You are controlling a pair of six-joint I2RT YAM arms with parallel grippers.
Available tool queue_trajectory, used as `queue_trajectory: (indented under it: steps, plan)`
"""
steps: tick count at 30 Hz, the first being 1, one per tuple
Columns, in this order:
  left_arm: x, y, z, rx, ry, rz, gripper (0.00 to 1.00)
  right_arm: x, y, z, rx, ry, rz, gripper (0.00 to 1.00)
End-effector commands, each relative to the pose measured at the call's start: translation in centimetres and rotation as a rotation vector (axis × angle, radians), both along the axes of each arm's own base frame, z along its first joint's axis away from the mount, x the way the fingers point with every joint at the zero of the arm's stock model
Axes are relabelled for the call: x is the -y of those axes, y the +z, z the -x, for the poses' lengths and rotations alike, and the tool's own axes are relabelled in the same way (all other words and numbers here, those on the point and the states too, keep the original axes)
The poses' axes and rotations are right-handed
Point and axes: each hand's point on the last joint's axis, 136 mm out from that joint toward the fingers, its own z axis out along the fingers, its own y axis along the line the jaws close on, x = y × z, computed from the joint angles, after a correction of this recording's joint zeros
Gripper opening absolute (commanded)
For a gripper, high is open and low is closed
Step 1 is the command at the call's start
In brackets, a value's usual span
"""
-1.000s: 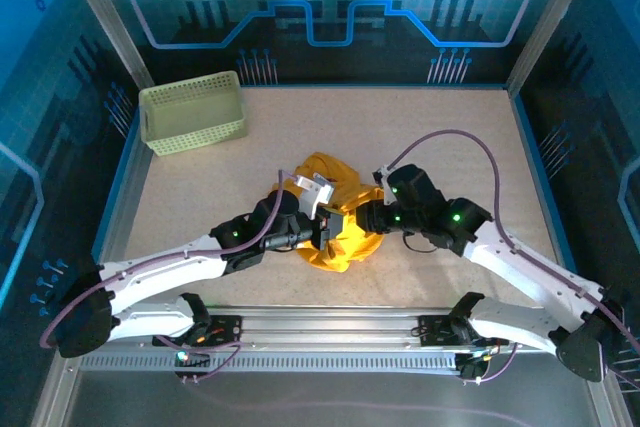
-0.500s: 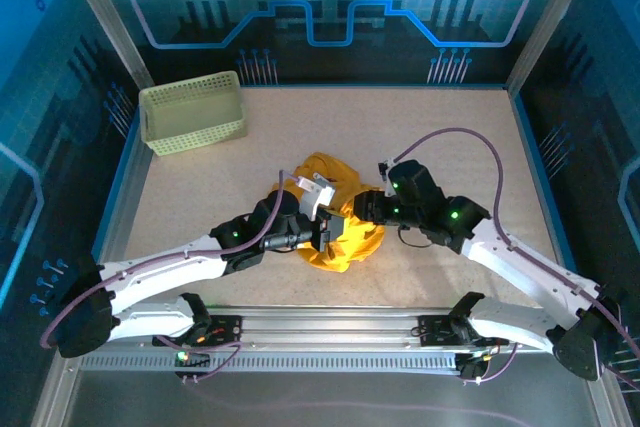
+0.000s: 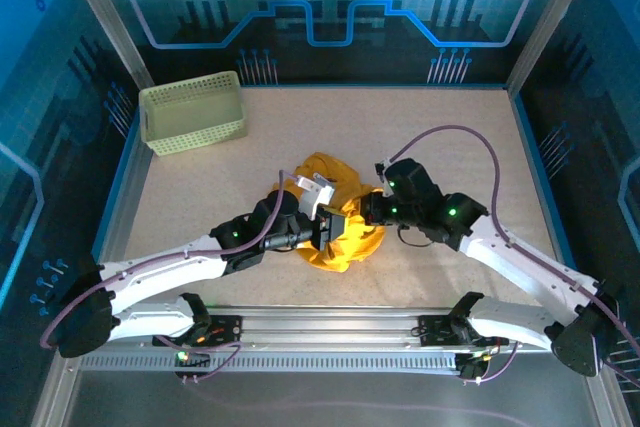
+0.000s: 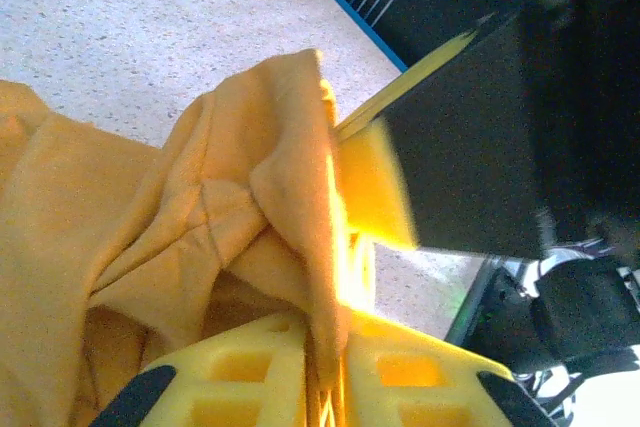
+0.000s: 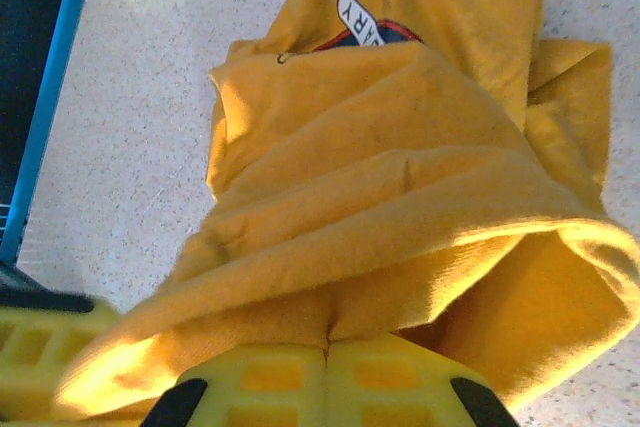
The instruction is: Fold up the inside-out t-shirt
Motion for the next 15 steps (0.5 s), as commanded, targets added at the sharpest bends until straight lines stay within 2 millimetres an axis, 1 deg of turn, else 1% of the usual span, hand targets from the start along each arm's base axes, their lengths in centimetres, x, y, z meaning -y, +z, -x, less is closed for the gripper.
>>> queue_trajectory:
  steps: [1,2,4,5,7,9,12,15]
  plan:
    - [-1.9,-0.6,-1.1,0.05,0.08,-0.086,0.33,1.6,3.6,0.2,0.096,-0.012,0.025,0.0]
    - [-2.6,-0.3,-1.4,0.07,0.114,-0.101,0.36,1.8,4.5,0.3,0.12,-0.004,0.014,0.0]
    - [-3.8,0.1,-2.0,0.102,0.168,-0.134,0.41,1.5,6.2,0.7,0.16,0.039,-0.027,0.0]
    - [-4.1,0.4,-2.0,0.114,0.176,-0.147,0.43,1.3,6.9,1.0,0.178,0.062,-0.047,0.0]
    - [-4.0,1.2,-2.0,0.131,0.162,-0.151,0.46,0.8,8.1,1.5,0.202,0.102,-0.08,0.0]
    - [-3.4,2.1,-1.5,0.139,0.123,-0.132,0.49,0.3,8.8,1.8,0.213,0.136,-0.104,0.0]
    - [-1.7,3.7,0.1,0.179,0.036,-0.089,0.52,0.1,9.0,1.8,0.214,0.142,-0.11,0.0]
    - [-0.3,4.3,1.4,0.199,-0.03,-0.085,0.55,-0.1,9.2,1.7,0.219,0.15,-0.114,0.0]
